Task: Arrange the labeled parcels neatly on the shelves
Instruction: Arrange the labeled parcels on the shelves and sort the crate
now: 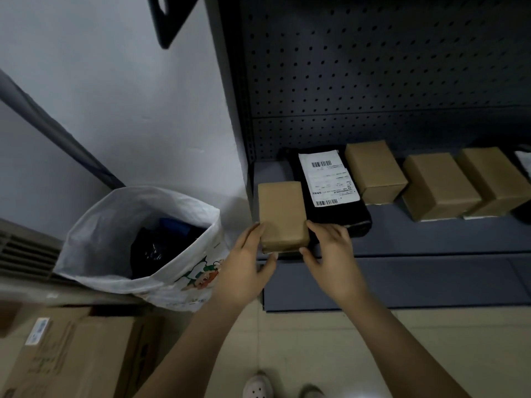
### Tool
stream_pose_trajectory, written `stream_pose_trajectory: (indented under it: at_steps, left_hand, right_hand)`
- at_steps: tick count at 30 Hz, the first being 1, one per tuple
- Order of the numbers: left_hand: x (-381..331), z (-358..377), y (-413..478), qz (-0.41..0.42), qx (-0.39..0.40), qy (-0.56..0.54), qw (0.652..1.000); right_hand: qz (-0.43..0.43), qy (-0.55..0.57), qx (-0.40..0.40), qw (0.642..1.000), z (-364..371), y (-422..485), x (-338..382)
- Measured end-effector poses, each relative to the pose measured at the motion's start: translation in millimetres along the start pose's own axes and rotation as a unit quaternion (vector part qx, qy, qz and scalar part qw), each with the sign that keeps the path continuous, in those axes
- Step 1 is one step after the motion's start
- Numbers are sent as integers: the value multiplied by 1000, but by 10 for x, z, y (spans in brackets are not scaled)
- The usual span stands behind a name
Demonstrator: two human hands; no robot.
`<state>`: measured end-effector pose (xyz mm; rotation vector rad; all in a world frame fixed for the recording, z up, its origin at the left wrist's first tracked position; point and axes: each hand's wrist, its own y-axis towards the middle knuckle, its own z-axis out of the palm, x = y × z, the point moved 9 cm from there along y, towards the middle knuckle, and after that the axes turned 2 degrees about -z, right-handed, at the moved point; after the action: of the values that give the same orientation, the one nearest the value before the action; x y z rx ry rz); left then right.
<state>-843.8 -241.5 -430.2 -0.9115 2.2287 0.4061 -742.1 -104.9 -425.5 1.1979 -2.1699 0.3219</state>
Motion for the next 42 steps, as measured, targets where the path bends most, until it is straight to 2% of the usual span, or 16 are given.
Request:
stream_pose_trajectory:
  at_steps: [6,11,14,17,21,24,27,30,34,39,42]
  left_hand:
    - [24,-39,-31,-20,-10,26,999]
    - [220,-194,-66,-85,-24,-8,996]
    - [278,-263,-25,-93,-38,-32,994]
    - [335,-224,35,-150,-24,-98,984]
    - [211,-100,77,-148,6,-157,976]
    - [181,94,66,-144,33,-181,972]
    - [160,170,50,-132,35,-188,973]
    - [121,140,43,-112,40,-203,972]
    - [181,46,26,-97,50,-144,984]
    - [412,-185,7,-128,20,-189,973]
    - [426,-222,25,-135,22,-224,965]
  right_hand:
    - [28,43,-19,998,86,-38,-116]
    - [-8,69,-18,997,158,24,15]
    - [-2,186,21,982,290,64,71]
    - [4,274,30,961,328,115,157]
    - [-43,229,-31,972,112,118,223]
    - [-43,202,-37,978,23,62,152]
    - [-18,212,-29,977,30,-5,37]
    - [44,272,-19,961,87,-63,-76]
    - [85,284,-11,955,196,-100,-119]
    - [98,304,27,947,412,-43,-45]
    - [114,357,43,926,513,-11,37]
